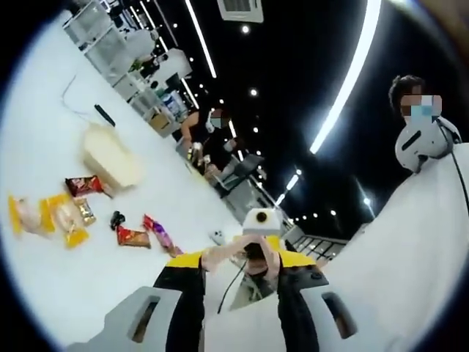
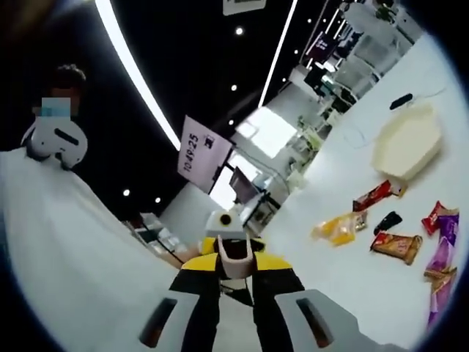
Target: Place the target food into the container with the food tongs after gripping and lifting it, then release it inside without dropping or visibly crushing the food.
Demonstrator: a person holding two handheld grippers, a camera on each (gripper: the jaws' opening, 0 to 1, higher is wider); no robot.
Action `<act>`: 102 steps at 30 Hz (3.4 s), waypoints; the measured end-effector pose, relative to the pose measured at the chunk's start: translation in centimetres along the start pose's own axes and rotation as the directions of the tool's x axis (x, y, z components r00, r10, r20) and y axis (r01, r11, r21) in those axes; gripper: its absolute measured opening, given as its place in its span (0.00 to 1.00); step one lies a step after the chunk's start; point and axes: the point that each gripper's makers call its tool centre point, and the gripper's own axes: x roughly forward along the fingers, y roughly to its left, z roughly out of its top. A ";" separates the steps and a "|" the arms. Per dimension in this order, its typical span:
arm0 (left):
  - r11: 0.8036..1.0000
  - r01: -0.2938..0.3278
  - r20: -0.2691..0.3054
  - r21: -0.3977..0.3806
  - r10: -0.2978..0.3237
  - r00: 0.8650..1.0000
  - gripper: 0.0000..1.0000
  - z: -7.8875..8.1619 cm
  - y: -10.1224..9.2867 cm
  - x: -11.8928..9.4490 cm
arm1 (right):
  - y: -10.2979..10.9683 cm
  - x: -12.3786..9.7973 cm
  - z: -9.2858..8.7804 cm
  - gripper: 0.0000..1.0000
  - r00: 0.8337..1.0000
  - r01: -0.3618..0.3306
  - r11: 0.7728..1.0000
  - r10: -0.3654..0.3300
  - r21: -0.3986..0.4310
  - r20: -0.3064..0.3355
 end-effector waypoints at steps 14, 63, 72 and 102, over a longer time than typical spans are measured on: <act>0.996 0.085 -0.026 -0.022 -0.086 0.996 0.35 0.4 -1.1 0.9 | 0.7 -0.3 0.2 0.14 0.999 -0.018 1.000 0.018 -0.026 -0.033; 0.993 0.112 -0.121 0.039 -0.107 0.987 0.11 -0.2 -2.2 2.9 | 0.6 1.9 0.3 0.19 1.000 0.004 1.000 -0.004 -0.025 -0.019; 0.990 0.127 -0.140 0.058 -0.118 0.983 0.11 0.4 -2.9 3.1 | 1.3 2.1 0.7 0.18 1.000 -0.011 0.999 0.010 -0.042 -0.020; 0.989 0.148 -0.159 0.014 -0.144 0.977 0.12 -0.4 -2.9 2.8 | 1.8 2.5 0.1 0.18 0.998 -0.053 0.999 0.053 0.006 0.033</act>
